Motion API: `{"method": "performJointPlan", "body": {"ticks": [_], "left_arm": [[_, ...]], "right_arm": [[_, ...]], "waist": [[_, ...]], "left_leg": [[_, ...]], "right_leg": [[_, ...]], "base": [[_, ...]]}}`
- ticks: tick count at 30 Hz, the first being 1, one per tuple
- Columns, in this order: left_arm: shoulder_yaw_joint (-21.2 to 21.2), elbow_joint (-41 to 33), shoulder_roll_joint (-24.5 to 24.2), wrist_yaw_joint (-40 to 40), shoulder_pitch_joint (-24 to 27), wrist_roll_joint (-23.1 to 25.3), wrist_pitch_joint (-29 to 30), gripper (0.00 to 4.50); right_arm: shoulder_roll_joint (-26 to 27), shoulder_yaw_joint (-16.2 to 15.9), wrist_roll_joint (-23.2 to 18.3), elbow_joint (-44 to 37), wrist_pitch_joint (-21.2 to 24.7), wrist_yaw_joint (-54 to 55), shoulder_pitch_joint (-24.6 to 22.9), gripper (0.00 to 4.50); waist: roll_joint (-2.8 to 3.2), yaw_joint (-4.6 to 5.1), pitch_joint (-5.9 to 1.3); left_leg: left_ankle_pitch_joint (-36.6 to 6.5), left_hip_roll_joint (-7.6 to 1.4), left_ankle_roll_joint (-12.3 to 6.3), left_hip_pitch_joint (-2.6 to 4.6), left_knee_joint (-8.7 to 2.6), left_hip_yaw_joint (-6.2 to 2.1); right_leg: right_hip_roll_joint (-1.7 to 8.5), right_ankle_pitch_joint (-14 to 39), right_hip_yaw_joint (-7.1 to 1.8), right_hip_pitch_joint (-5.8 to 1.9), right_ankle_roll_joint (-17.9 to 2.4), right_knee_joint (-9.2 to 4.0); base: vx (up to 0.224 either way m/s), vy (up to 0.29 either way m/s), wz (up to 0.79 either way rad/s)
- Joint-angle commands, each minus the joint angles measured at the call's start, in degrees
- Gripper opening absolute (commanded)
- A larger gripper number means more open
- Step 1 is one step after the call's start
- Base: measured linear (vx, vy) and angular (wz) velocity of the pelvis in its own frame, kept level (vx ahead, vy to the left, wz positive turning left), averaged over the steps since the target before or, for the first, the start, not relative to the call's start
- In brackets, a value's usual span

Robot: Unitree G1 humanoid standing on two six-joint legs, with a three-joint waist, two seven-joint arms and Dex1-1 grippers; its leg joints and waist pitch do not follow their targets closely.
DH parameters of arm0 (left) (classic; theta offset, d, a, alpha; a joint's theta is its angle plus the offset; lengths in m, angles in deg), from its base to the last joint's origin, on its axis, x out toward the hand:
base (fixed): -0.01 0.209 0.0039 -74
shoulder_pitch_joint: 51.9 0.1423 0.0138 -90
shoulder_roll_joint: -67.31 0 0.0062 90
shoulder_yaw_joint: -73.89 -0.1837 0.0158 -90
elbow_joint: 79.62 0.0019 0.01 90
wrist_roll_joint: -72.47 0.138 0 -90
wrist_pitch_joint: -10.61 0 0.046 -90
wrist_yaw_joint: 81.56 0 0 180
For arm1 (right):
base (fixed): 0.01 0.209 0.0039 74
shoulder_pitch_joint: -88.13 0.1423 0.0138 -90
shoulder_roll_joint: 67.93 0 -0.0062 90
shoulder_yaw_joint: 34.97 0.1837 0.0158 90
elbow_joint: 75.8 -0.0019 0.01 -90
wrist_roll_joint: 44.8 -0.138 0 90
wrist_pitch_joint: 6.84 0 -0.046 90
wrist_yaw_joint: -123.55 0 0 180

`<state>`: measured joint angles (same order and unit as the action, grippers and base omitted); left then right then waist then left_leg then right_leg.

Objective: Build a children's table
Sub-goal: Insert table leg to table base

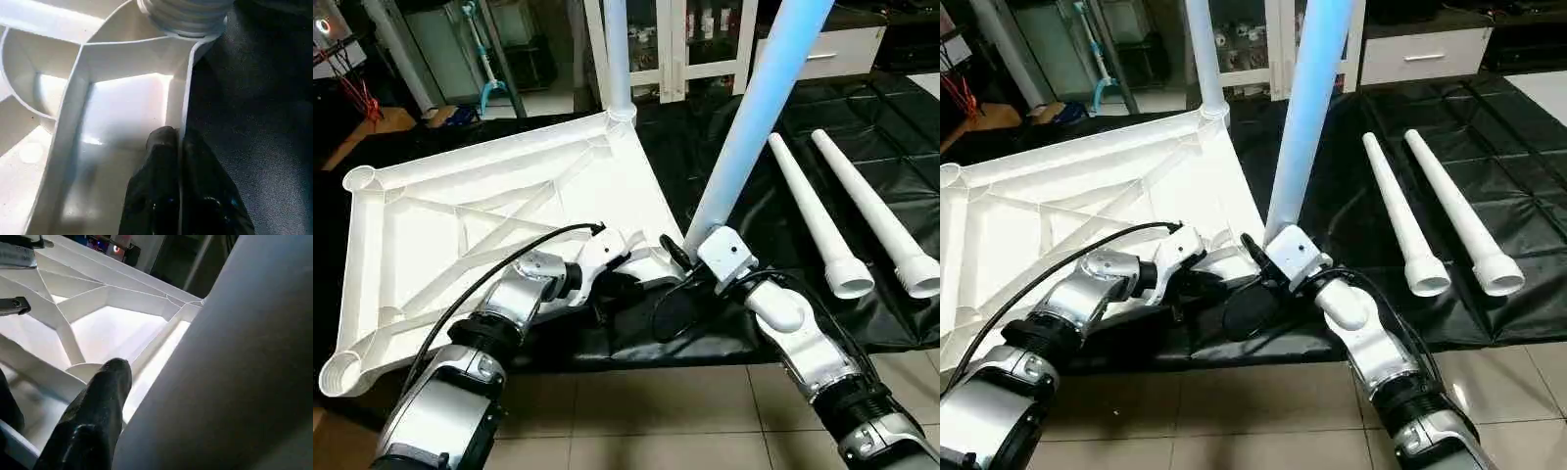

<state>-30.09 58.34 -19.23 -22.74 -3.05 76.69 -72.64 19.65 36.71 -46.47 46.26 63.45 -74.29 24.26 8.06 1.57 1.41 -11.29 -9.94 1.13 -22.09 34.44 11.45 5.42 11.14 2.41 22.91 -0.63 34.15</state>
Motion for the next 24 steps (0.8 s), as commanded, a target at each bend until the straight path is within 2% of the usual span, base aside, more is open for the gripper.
{"method": "performJointPlan", "body": {"ticks": [1,2,3,4,5,6,7,8,10,12,14,15,17,18,21,23,24], "left_arm": [[-1.7,0.4,0.2,1.9,1.3,0.2,-0.4,0.0],[-1.7,0.4,0.2,1.9,1.3,0.2,-0.4,0.0],[-2.4,-0.3,-0.1,1.8,1.4,1.1,-1.9,0.0],[-2.3,-0.9,-0.1,1.6,1.3,1.0,-2.0,0.0],[-2.2,-1.3,0.0,1.5,1.3,0.9,-1.9,0.0],[-2.4,-1.7,-0.1,1.6,1.3,1.1,-1.8,0.0],[-2.6,-2.0,-0.1,1.5,1.2,1.3,-1.8,0.0],[-2.6,-2.1,-0.1,1.3,1.2,1.4,-1.8,0.0],[-3.1,-1.9,-0.2,1.3,1.2,1.9,-2.1,0.0],[-3.5,-1.3,-0.2,1.0,1.2,2.4,-2.6,0.0],[-3.6,-0.8,-0.1,0.3,1.1,2.6,-3.4,0.0],[-3.7,-0.6,-0.1,0.1,1.0,2.6,-3.6,0.0],[-3.7,-0.6,-0.1,-0.5,1.0,2.7,-4.1,0.0],[-3.8,-0.3,0.0,-1.3,0.8,3.0,-4.6,0.0],[-3.9,0.2,0.1,-1.5,0.6,3.1,-4.7,0.0],[-3.9,0.5,0.3,-1.6,0.5,3.1,-4.8,0.0],[-3.9,0.7,0.3,-1.7,0.4,3.1,-4.9,0.0]], "right_arm": [[0.7,6.7,-7.3,2.6,13.3,-5.4,0.7,2.42],[0.7,6.7,-7.3,2.6,13.3,-5.4,0.7,2.42],[1.4,8.8,-13.2,1.3,16.7,-8.1,1.2,2.39],[1.2,9.4,-14.8,1.2,17.7,-9.3,1.7,2.39],[1.0,9.7,-15.7,1.2,18.1,-10.0,2.0,2.39],[0.5,9.5,-15.6,1.9,17.6,-10.2,2.5,2.39],[0.1,9.3,-15.3,2.6,16.9,-10.8,2.9,2.39],[-0.1,9.1,-15.3,3.0,16.7,-11.3,3.1,2.39],[-0.4,9.2,-15.2,3.3,16.7,-12.0,3.2,2.67],[0.0,10.7,-15.3,2.7,18.4,-13.3,3.1,2.78],[0.0,12.3,-16.9,0.9,20.7,-15.4,2.7,2.92],[-0.2,12.9,-18.0,0.1,21.6,-16.3,2.6,3.14],[-0.8,13.8,-20.5,-1.2,23.6,-18.3,2.3,3.17],[-2.2,15.6,-26.3,-4.4,28.0,-23.6,1.3,3.37],[-3.8,16.6,-29.5,-6.2,30.7,-27.7,0.6,3.58],[-5.4,17.2,-30.6,-7.1,32.7,-30.8,-0.1,3.62],[-6.1,17.5,-30.9,-7.5,33.7,-32.0,-0.3,3.81]], "waist": [[-2.66,0.23,-2.87],[-2.47,0.11,-2.91],[-2.56,0.08,-2.85],[-2.13,-0.21,-3.29],[-1.97,-0.33,-3.42],[-2.35,-0.12,-3.5],[-2.88,-0.18,-3.5],[-2.91,-0.19,-3.54],[-2.98,-0.35,-3.36],[-3.37,-0.39,-3.32],[-3.36,-0.49,-3.29],[-3.42,-0.58,-3.34],[-3.57,-0.67,-3.38],[-3.73,-0.77,-3.28],[-3.72,-1.33,-3.32],[-3.88,-1.32,-3.21],[-3.87,-1.44,-3.15]], "left_leg": [[-9.2,-1.97,-11.31,0.34,-3.27,-1.38],[-9.3,-2.22,-11.32,0.42,-3.35,-1.51],[-9.4,-2.49,-10.91,0.5,-3.57,-1.55],[-8.8,-2.87,-10.22,0.72,-3.56,-1.7],[-7.9,-2.97,-9.9,0.9,-3.53,-1.76],[-5.6,-3.11,-9.94,0.76,-3.48,-1.83],[-4.4,-3.0,-10.11,0.68,-3.35,-1.71],[-4.6,-2.85,-10.22,0.69,-3.22,-1.58],[-5.7,-2.73,-10.21,0.61,-3.22,-1.41],[-6.8,-2.69,-9.64,0.63,-3.24,-1.32],[-7.1,-2.75,-9.43,0.67,-3.3,-1.38],[-6.2,-2.79,-9.65,0.66,-3.25,-1.38],[-5.6,-2.76,-10.03,0.64,-3.18,-1.36],[-5.6,-2.7,-10.74,0.57,-3.11,-1.31],[-5.1,-2.91,-11.0,0.53,-3.05,-1.33],[-5.8,-2.79,-10.48,0.43,-3.08,-1.29],[-6.8,-2.85,-9.92,0.62,-3.13,-1.26]], "right_leg": [[2.36,13.1,-0.9,-2.67,-10.9,-4.55],[2.53,13.0,-1.02,-2.66,-11.1,-4.53],[2.39,12.6,-0.98,-2.54,-11.5,-4.62],[2.49,10.2,-1.06,-2.61,-12.1,-4.18],[2.45,7.9,-1.02,-2.48,-12.6,-3.96],[2.25,2.7,-0.9,-2.57,-13.6,-3.42],[2.28,-0.3,-0.87,-2.61,-14.4,-3.14],[2.42,-0.8,-0.87,-2.62,-14.8,-3.05],[2.75,0.7,-0.97,-2.72,-14.9,-3.34],[2.82,2.6,-1.05,-2.79,-14.8,-3.53],[2.84,3.4,-1.11,-2.87,-14.7,-3.54],[2.74,2.4,-1.12,-2.91,-14.7,-3.36],[2.77,1.6,-1.13,-3.01,-14.8,-3.29],[2.73,1.6,-1.08,-3.16,-14.8,-3.37],[2.74,1.8,-1.01,-3.09,-14.4,-3.25],[2.81,3.8,-0.97,-2.97,-14.3,-3.44],[2.88,5.7,-1.02,-2.85,-14.2,-3.7]], "base": [[0.0,0.0,0.0],[0.0,0.0,0.0],[0.0,0.0,0.0],[0.0,0.0,0.0],[0.0,0.0,0.0],[0.0,0.0,0.0],[0.0,0.0,0.0],[0.0,0.0,0.0],[0.0,0.0,0.0],[0.0,0.0,0.0],[0.0,0.0,0.0],[0.0,0.0,0.0],[0.0,0.0,0.0],[0.0,0.0,0.0],[0.0,0.0,0.0],[0.0,0.0,0.0],[0.0,0.0,0.0]]}}
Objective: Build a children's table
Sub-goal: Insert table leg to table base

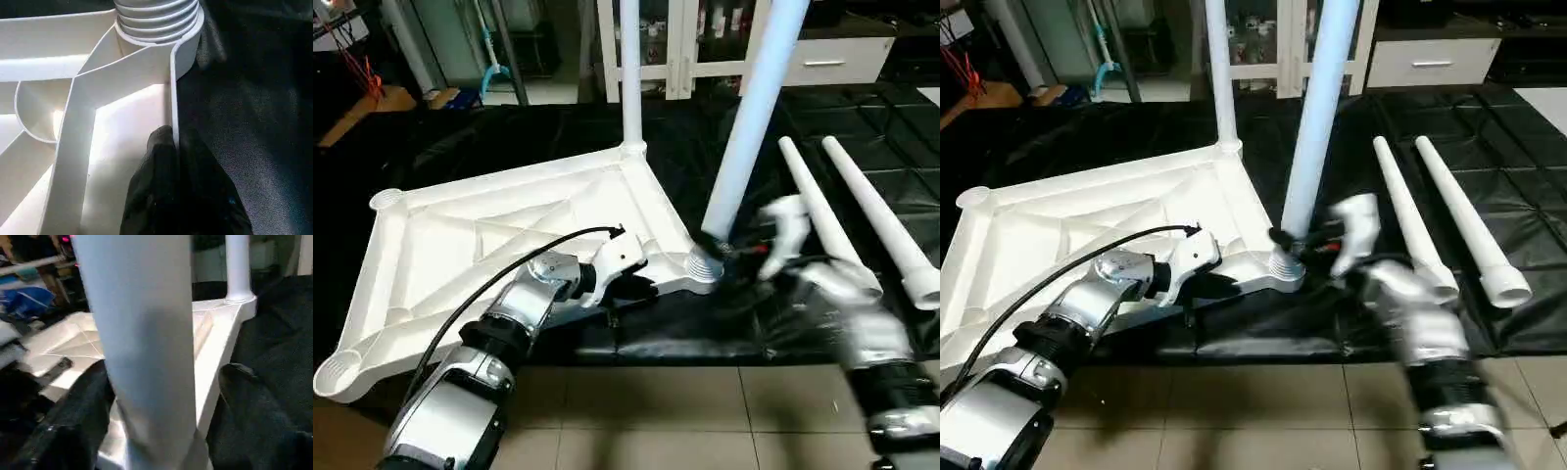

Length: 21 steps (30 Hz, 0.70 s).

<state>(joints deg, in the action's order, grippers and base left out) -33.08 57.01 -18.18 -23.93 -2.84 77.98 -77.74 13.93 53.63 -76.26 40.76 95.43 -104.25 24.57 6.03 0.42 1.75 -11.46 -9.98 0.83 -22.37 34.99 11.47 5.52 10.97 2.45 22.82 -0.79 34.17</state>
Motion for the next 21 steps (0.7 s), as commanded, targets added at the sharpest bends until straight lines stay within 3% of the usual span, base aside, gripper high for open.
{"method": "performJointPlan", "body": {"ticks": [1,2,7,14,21], "left_arm": [[-1.0,2.3,-0.7,-0.7,0.2,1.9,-0.1,0.0],[-1.1,2.4,-0.7,-0.8,0.2,1.9,-0.2,0.0],[-1.5,2.8,-0.5,-0.6,0.3,2.2,-0.7,0.0],[-1.9,2.5,-0.7,0.1,0.7,2.1,-0.8,0.0],[-1.9,2.7,-1.1,0.7,0.6,2.2,-0.9,0.0]], "right_arm": [[-1.3,0.7,-1.6,-3.0,3.0,-3.5,-1.1,3.91],[-1.8,0.8,-1.6,-3.7,3.7,-4.3,-1.4,3.91],[-3.3,0.9,-0.5,-5.2,4.6,-4.5,-1.1,4.19],[-1.4,-0.4,2.7,-2.0,3.3,-4.6,2.2,4.19],[-1.2,0.3,2.5,0.5,5.0,-6.8,4.8,3.52]], "waist": [[-1.9,-0.24,-3.49],[-2.19,-0.15,-3.43],[-2.2,-0.12,-3.38],[-2.16,-0.13,-3.45],[-2.03,-0.45,-3.53]], "left_leg": [[-6.9,-2.75,-9.14,0.78,-3.72,-1.31],[-7.1,-2.72,-9.01,0.82,-3.75,-1.24],[-8.1,-2.76,-7.66,0.94,-3.95,-1.36],[-7.1,-2.7,-7.78,0.85,-3.89,-1.36],[-6.3,-2.75,-7.89,0.92,-3.82,-1.31]], "right_leg": [[2.72,7.0,-1.04,-2.81,-13.7,-3.78],[2.61,7.4,-1.07,-2.78,-13.5,-3.9],[2.72,10.3,-1.15,-2.51,-12.7,-4.2],[2.73,8.3,-1.12,-2.45,-13.4,-3.92],[2.7,6.1,-1.12,-2.59,-13.8,-3.71]], "base": [[0.0,0.0,0.0],[0.0,0.0,0.0],[0.0,0.0,0.0],[0.0,0.0,0.0],[0.0,0.0,0.0]]}}
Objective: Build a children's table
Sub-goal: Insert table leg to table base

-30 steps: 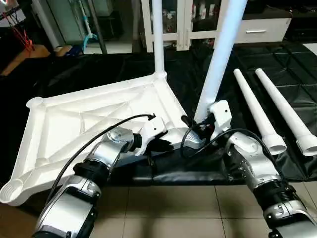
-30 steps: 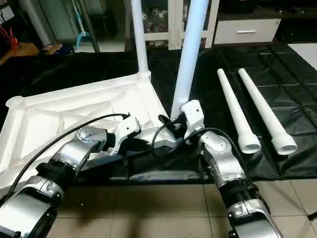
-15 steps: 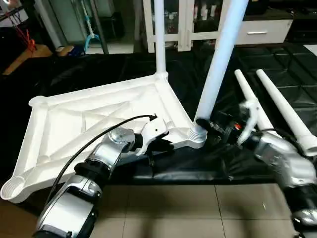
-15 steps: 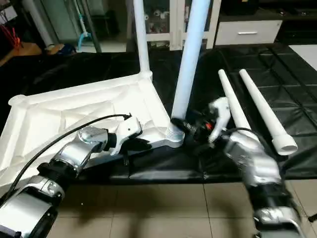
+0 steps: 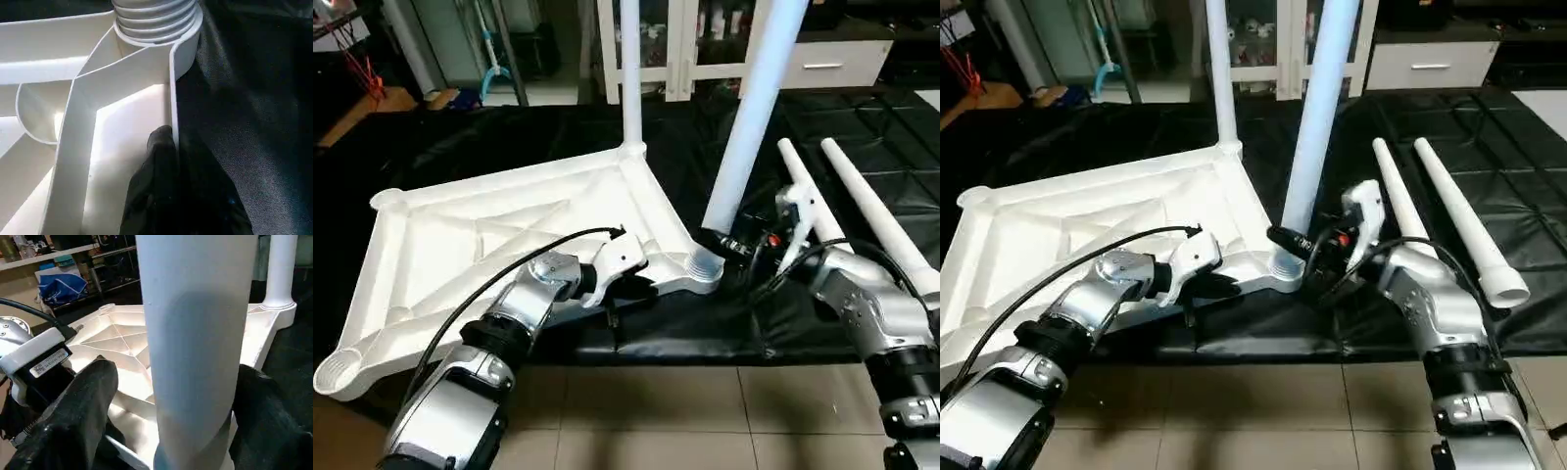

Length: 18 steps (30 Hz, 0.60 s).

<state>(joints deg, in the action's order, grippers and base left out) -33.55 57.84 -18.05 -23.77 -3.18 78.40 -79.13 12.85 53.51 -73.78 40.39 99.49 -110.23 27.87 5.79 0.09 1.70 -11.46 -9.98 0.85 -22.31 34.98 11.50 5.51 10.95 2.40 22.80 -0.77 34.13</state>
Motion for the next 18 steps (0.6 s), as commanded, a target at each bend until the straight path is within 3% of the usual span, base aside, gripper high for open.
{"method": "performJointPlan", "body": {"ticks": [1,5,6,18], "left_arm": [[-1.5,1.9,-1.2,0.5,0.9,1.8,0.5,0.0],[-1.5,2.2,-1.3,0.7,0.6,1.9,0.6,0.0],[-1.5,2.2,-1.2,0.7,0.5,1.8,0.6,0.0],[-1.6,1.7,-1.5,0.8,1.1,1.9,0.7,0.0]], "right_arm": [[-0.1,0.4,0.0,0.9,1.0,-0.8,1.5,3.43],[-0.2,0.2,0.8,1.9,1.8,-2.4,2.3,3.27],[-0.2,0.3,1.1,2.3,1.9,-2.4,2.4,3.03],[-0.2,0.3,2.2,5.4,3.1,-4.3,3.9,2.11]], "waist": [[-1.76,-0.17,-3.5],[-1.67,-0.25,-3.47],[-1.65,-0.25,-3.44],[-1.66,-0.55,-3.52]], "left_leg": [[-6.1,-2.75,-8.07,0.88,-3.77,-1.32],[-6.4,-2.8,-7.93,0.89,-3.79,-1.31],[-6.5,-2.84,-7.84,0.92,-3.81,-1.32],[-6.2,-2.86,-7.72,0.98,-3.76,-1.29]], "right_leg": [[2.72,5.7,-1.05,-2.57,-14.1,-3.62],[2.7,6.1,-0.98,-2.6,-14.2,-3.61],[2.73,6.2,-1.01,-2.57,-14.2,-3.62],[2.75,5.8,-0.97,-2.63,-14.6,-3.48]], "base": [[0.0,0.0,0.0],[0.0,0.0,0.0],[0.0,0.0,0.0],[0.0,0.0,0.0]]}}
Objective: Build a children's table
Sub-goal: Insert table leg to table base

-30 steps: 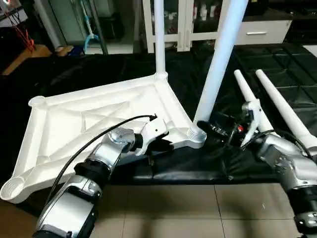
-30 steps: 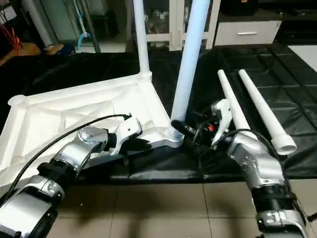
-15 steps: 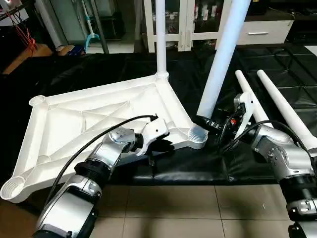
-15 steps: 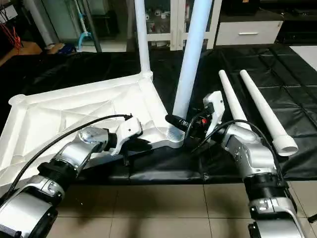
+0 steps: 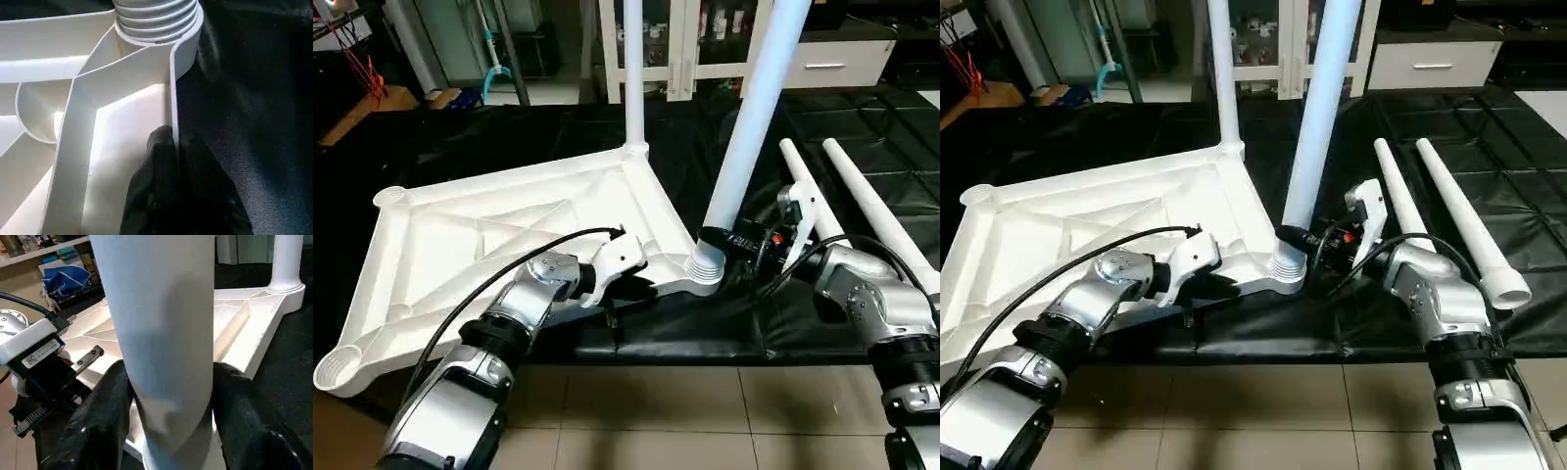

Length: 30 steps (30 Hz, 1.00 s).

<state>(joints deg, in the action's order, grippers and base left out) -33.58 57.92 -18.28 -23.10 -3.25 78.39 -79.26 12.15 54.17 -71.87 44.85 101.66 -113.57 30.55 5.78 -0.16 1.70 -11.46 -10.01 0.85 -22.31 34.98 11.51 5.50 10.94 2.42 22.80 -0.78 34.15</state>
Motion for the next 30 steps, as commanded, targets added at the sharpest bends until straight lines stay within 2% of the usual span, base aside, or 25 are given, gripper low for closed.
{"method": "performJointPlan", "body": {"ticks": [1,4,10,11,12,13,15,17,21,30], "left_arm": [[-1.6,1.5,-1.3,0.1,1.2,1.9,0.8,0.0],[-1.6,1.3,-1.6,0.3,1.4,2.0,0.8,0.0],[-1.7,1.3,-1.8,0.2,1.5,2.2,0.5,0.0],[-1.7,1.3,-1.8,0.0,1.5,2.2,0.4,0.0],[-1.6,1.3,-1.7,-0.1,1.5,2.2,0.3,0.0],[-1.6,1.3,-1.7,-0.4,1.5,2.3,0.3,0.0],[-1.6,1.2,-1.5,-0.7,1.6,2.3,0.3,0.0],[-1.7,1.0,-1.4,-0.9,1.8,2.3,0.3,0.0],[-1.7,0.9,-1.4,-1.0,2.2,2.3,0.2,0.0],[-1.6,1.0,-1.3,-1.9,2.5,2.4,0.0,0.0]], "right_arm": [[0.5,-0.4,0.4,1.3,1.0,-1.0,1.4,2.05],[0.9,-0.6,1.2,3.0,0.1,-1.1,1.9,1.96],[2.1,0.1,1.2,2.4,0.4,0.2,1.4,1.93],[2.5,0.5,1.0,2.4,0.9,0.9,1.2,1.93],[2.8,0.9,0.9,2.7,1.5,1.4,1.2,1.93],[3.2,1.5,0.9,3.5,2.3,2.6,1.2,1.93],[3.9,2.6,0.6,5.2,4.1,4.8,1.6,1.93],[4.5,4.1,-0.2,7.4,6.1,7.2,2.3,1.93],[5.3,7.3,-2.8,9.8,8.9,8.7,2.7,1.93],[5.2,10.6,-3.7,11.1,12.0,10.1,2.9,1.93]], "waist": [[-1.69,-0.26,-3.5],[-1.56,-0.21,-3.44],[-1.65,0.0,-3.41],[-1.64,0.06,-3.38],[-2.0,0.15,-3.37],[-1.78,0.17,-3.35],[-1.95,0.38,-3.27],[-1.81,0.48,-3.18],[-1.65,1.0,-2.97],[-2.01,1.15,-2.9]], "left_leg": [[-6.2,-2.83,-7.74,0.91,-3.78,-1.3],[-6.9,-2.82,-7.47,0.93,-3.82,-1.28],[-7.6,-2.84,-7.05,0.96,-3.96,-1.31],[-7.9,-2.84,-6.95,0.97,-3.99,-1.3],[-7.9,-2.83,-6.99,0.9,-4.0,-1.28],[-8.0,-2.82,-6.84,0.93,-4.02,-1.3],[-8.6,-2.83,-6.44,0.93,-4.15,-1.32],[-10.0,-2.86,-5.71,1.13,-4.29,-1.32],[-13.4,-2.94,-3.56,1.21,-4.75,-1.48],[-14.7,-2.96,-2.41,1.25,-5.0,-1.49]], "right_leg": [[2.74,5.6,-0.96,-2.63,-14.7,-3.48],[2.77,6.1,-0.97,-2.6,-14.8,-3.59],[2.76,6.5,-0.99,-2.61,-14.6,-3.63],[2.77,6.9,-1.0,-2.59,-14.6,-3.68],[2.75,7.0,-1.0,-2.61,-14.6,-3.71],[2.8,7.4,-1.03,-2.57,-14.6,-3.7],[2.75,8.5,-1.03,-2.54,-14.4,-3.85],[2.75,10.4,-1.06,-2.38,-14.3,-4.05],[2.76,13.7,-1.08,-2.18,-13.3,-4.46],[2.8,12.6,-1.2,-2.22,-13.8,-4.43]], "base": [[0.0,0.0,0.0],[0.0,0.0,0.0],[0.0,0.0,0.0],[0.0,0.0,0.0],[0.0,0.0,0.0],[0.0,0.0,0.0],[0.0,0.0,0.0],[0.0,0.0,0.0],[0.0,0.0,0.0],[0.0,0.0,0.0]]}}
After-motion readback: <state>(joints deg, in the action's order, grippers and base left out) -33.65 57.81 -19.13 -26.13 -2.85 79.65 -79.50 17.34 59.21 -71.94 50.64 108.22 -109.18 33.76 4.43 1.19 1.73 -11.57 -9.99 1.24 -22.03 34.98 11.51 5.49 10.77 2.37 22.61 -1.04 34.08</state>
